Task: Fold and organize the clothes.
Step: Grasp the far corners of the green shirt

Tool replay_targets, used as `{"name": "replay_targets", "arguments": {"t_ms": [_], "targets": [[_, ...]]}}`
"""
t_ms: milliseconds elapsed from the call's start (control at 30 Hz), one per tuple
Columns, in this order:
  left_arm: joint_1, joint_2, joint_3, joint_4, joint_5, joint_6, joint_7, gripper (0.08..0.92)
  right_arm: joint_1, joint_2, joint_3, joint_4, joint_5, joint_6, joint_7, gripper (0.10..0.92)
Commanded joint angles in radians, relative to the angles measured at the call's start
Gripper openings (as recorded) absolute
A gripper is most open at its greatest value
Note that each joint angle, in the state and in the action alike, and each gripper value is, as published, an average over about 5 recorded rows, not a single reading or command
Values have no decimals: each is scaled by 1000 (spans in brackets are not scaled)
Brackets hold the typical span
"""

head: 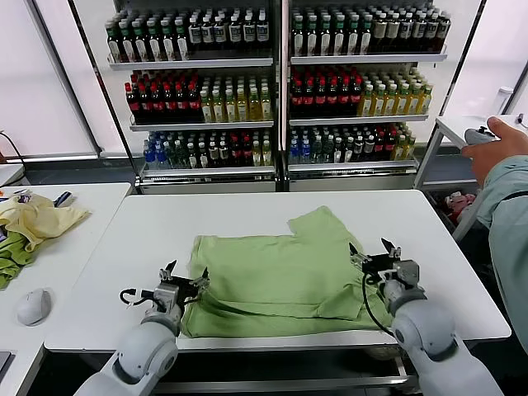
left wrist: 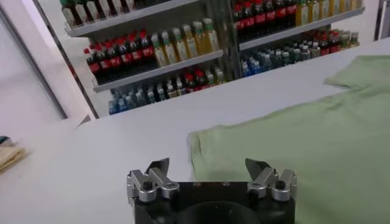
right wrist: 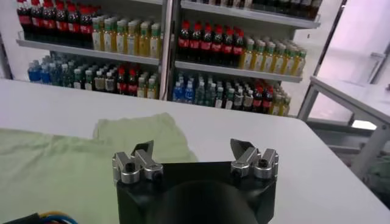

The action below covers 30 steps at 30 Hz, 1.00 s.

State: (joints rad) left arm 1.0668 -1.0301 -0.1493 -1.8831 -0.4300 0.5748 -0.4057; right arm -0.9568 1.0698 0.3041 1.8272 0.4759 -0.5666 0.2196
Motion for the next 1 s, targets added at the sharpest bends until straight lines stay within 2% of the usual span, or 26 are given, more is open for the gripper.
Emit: {"name": "replay_targets", "arguments": {"t_ms": [33,367,1000], "targets": [[-267,-31,77,259,-49,-1,2,823,265,33,-129,-263,29,-11,4,823],[-340,-81,103,383,-93,5,9,823,420,96,-194,-480,30,-11,-8,823],[-366,-90,121,409,-211,7,29,823,540,225,-196,-793,1,-8,-71,823]]}}
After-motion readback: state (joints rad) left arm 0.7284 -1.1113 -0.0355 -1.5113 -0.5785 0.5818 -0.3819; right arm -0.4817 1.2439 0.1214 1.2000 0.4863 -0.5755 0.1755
